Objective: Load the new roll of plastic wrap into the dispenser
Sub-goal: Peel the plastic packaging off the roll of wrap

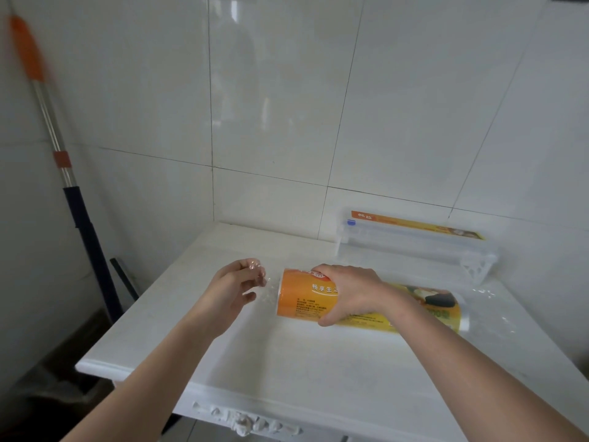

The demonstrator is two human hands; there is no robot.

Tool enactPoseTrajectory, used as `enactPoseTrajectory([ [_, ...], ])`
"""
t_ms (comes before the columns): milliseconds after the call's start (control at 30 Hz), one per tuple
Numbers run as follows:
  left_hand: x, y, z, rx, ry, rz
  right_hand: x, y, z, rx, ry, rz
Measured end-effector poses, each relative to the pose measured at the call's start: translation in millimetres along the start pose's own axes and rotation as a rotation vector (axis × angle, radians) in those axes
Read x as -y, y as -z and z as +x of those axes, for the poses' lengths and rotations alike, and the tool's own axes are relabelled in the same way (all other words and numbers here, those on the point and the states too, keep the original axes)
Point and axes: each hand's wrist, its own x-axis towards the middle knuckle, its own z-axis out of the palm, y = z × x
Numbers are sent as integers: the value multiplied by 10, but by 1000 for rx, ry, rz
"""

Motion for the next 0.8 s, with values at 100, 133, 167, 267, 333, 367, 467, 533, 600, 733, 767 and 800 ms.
enactPoseTrajectory([
  [100, -21, 22, -14, -18, -55, 111, -5, 8, 4, 7, -4, 1],
  [133, -41, 44, -17, -7, -72, 168, -5, 9, 8, 11, -2, 1],
  [167, -64, 67, -19, 16, -85, 226, -5, 12, 11, 14, -1, 2],
  [267, -122, 95, -30, 56, -88, 472, -6, 24, 18, 21, -1, 14],
  [333, -131, 67, -15, 2, -93, 737, -1, 25, 12, 18, -2, 17],
  [367, -140, 67, 0, -42, -121, 921, 3, 24, 9, 15, -2, 13],
  [467, -183, 146, 16, -121, -188, 1311, 6, 6, -8, 6, -4, 3],
  [533, -179, 223, -15, -73, -136, 1283, 14, 11, -22, 9, -11, 2],
  [600, -133, 252, -44, 24, -139, 1288, 23, 20, -30, 12, -14, -3],
  [733, -66, 182, -27, 123, -152, 1331, 33, 7, -49, 7, -22, 2],
  [767, -64, 162, -25, 134, -132, 1354, 34, 2, -57, 4, -26, 2],
  [800, -63, 139, -27, 145, -117, 1397, 35, -1, -62, 0, -29, 2],
])
